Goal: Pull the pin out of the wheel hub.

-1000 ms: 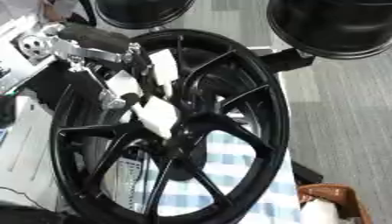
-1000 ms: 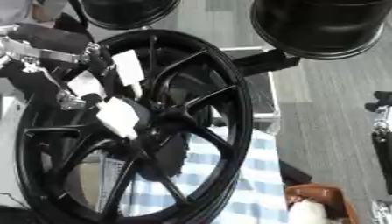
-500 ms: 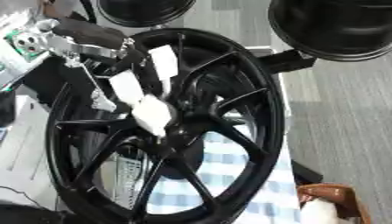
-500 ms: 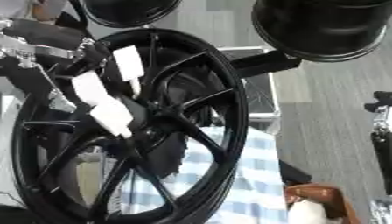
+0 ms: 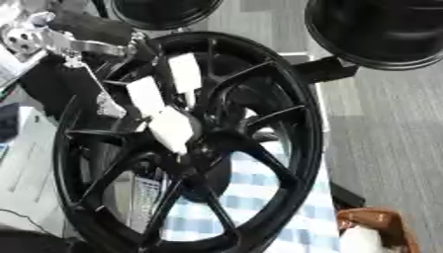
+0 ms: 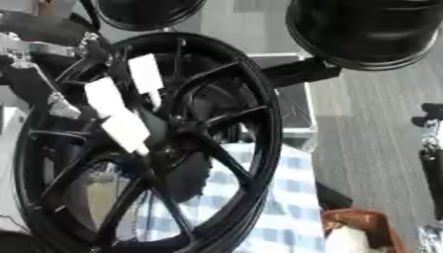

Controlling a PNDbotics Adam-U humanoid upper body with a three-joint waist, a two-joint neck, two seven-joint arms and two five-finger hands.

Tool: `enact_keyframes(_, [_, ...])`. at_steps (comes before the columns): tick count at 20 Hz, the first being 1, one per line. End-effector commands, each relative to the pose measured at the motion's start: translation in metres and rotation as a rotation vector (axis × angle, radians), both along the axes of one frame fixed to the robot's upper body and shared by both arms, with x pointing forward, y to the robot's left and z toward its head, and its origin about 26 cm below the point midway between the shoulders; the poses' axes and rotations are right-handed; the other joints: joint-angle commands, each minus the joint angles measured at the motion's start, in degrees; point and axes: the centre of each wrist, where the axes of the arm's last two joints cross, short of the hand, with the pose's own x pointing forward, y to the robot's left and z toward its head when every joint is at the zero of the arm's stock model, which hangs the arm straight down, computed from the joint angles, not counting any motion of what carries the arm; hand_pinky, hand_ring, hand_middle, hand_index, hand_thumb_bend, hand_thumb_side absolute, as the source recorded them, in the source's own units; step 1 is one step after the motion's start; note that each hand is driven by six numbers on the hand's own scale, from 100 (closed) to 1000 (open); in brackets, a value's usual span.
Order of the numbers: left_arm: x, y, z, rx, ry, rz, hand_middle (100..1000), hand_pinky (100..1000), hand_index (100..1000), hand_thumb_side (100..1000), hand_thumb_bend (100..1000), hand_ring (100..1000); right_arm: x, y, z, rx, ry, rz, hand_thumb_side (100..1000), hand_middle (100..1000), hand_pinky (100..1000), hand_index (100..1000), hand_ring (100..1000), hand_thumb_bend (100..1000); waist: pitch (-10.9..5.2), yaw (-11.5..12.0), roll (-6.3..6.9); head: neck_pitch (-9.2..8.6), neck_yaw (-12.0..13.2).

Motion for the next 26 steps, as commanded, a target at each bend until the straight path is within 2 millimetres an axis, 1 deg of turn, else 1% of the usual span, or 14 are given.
enact_keyframes(1, [-0.002, 0.015, 0.018, 0.211, -0.023, -0.111, 689, 831, 823, 216, 369, 748, -0.001, 0.000, 0.006, -0.002, -0.022, 0.008, 683, 492, 773, 661, 640, 100, -0.91, 0.1, -0.16, 0.10, 0.0])
enact_keyframes(3, [-0.001, 0.019, 0.017, 0.213, -0.022, -0.097, 695, 832, 824, 198, 369, 750, -0.001, 0.000, 0.006, -0.001, -0.023, 0.008, 683, 492, 773, 661, 640, 100, -0.90, 0.0, -0.20, 0.02, -0.1])
enact_keyframes(5, [0.000, 0.021, 0.017, 0.215, -0.020, -0.087, 707, 832, 829, 200, 372, 753, -0.001, 0.000, 0.006, -0.001, -0.023, 0.008, 684, 491, 773, 661, 640, 100, -0.88, 0.0, -0.23, -0.02, 0.0])
enact_keyframes(8, [0.002, 0.023, 0.015, 0.218, -0.017, -0.076, 711, 833, 843, 248, 365, 754, -0.001, 0.000, 0.006, 0.001, -0.021, 0.010, 684, 491, 773, 661, 640, 100, -0.86, 0.1, -0.29, -0.08, 0.0])
enact_keyframes(13, [0.005, 0.022, 0.014, 0.217, -0.015, -0.076, 702, 830, 844, 226, 370, 752, -0.001, 0.001, 0.006, 0.003, -0.020, 0.011, 685, 491, 773, 661, 640, 100, -0.84, 0.0, -0.33, -0.18, 0.1])
enact_keyframes(18, [0.008, 0.021, 0.011, 0.218, -0.013, -0.082, 711, 829, 842, 202, 378, 754, -0.001, 0.001, 0.006, 0.007, -0.019, 0.011, 686, 490, 773, 661, 638, 100, -0.79, -0.1, -0.30, -0.22, 0.1])
enact_keyframes(20, [0.009, 0.022, 0.010, 0.219, -0.010, -0.078, 712, 830, 853, 263, 375, 754, -0.001, 0.001, 0.005, 0.008, -0.018, 0.012, 687, 490, 774, 661, 638, 100, -0.78, -0.1, -0.30, -0.23, 0.1])
enact_keyframes(21, [0.009, 0.022, 0.010, 0.219, -0.010, -0.075, 709, 828, 857, 327, 374, 754, -0.001, 0.001, 0.005, 0.008, -0.017, 0.012, 686, 490, 774, 661, 638, 100, -0.77, -0.1, -0.30, -0.22, 0.1])
enact_keyframes(22, [0.010, 0.022, 0.010, 0.219, -0.009, -0.074, 708, 828, 858, 363, 374, 754, -0.001, 0.001, 0.005, 0.009, -0.017, 0.011, 687, 490, 774, 660, 638, 100, -0.77, -0.1, -0.29, -0.17, 0.1])
enact_keyframes(23, [0.010, 0.022, 0.010, 0.217, -0.009, -0.073, 709, 829, 863, 456, 385, 755, -0.001, 0.001, 0.005, 0.009, -0.017, 0.011, 687, 490, 774, 660, 638, 100, -0.77, -0.1, -0.29, -0.15, 0.1])
enact_keyframes(24, [0.011, 0.021, 0.010, 0.215, -0.009, -0.072, 708, 829, 865, 513, 393, 755, -0.001, 0.001, 0.005, 0.010, -0.017, 0.011, 687, 490, 774, 660, 638, 100, -0.77, -0.1, -0.28, -0.13, 0.1])
enact_keyframes(25, [0.011, 0.021, 0.011, 0.212, -0.009, -0.070, 705, 826, 869, 633, 418, 755, -0.001, 0.001, 0.005, 0.011, -0.016, 0.012, 687, 490, 774, 660, 638, 100, -0.77, -0.1, -0.28, -0.13, 0.1])
enact_keyframes(26, [0.011, 0.021, 0.011, 0.208, -0.008, -0.069, 704, 827, 869, 696, 426, 755, -0.001, 0.002, 0.005, 0.011, -0.016, 0.012, 687, 490, 774, 660, 638, 100, -0.78, -0.1, -0.27, -0.12, 0.1])
